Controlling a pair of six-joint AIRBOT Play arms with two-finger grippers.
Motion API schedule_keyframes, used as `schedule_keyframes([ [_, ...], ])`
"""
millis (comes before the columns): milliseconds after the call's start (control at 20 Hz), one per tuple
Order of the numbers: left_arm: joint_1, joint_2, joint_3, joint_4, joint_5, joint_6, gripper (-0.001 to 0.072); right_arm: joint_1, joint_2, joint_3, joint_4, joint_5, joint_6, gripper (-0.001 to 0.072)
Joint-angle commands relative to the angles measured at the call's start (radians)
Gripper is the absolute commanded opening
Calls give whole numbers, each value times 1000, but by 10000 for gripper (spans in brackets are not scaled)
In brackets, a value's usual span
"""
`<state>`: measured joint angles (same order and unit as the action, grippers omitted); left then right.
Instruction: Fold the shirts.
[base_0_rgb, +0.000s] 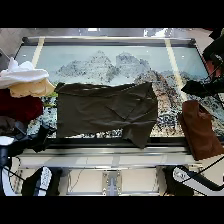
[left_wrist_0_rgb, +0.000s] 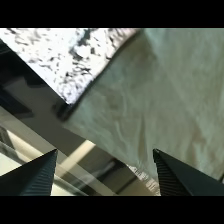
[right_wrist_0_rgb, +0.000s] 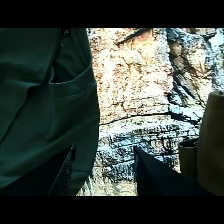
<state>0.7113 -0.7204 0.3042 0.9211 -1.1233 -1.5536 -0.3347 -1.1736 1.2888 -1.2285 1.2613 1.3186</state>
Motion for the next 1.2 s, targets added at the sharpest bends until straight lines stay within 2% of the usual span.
schedule_keyframes([
  [0,222,-111,-3,-160,-115,243,645,16,1,-2,6,3,-4,420],
  [350,211,-400,-3,-201,-77,359,644,16,1,-2,57,47,-3,419],
  [650,211,-417,-3,-272,28,395,639,16,1,-2,94,56,-3,411],
  [700,207,-417,-3,-271,36,395,623,16,1,-2,102,55,-3,410],
  [750,196,-418,-3,-264,51,395,575,16,1,-2,106,55,-3,411],
  [1050,19,-486,-3,-304,103,394,574,16,1,-2,106,59,-3,410],
  [1100,6,-493,-3,-315,103,394,538,16,1,-2,106,60,-3,410],
  [1150,3,-492,-3,-318,103,394,419,16,1,-2,106,60,-3,410],
])
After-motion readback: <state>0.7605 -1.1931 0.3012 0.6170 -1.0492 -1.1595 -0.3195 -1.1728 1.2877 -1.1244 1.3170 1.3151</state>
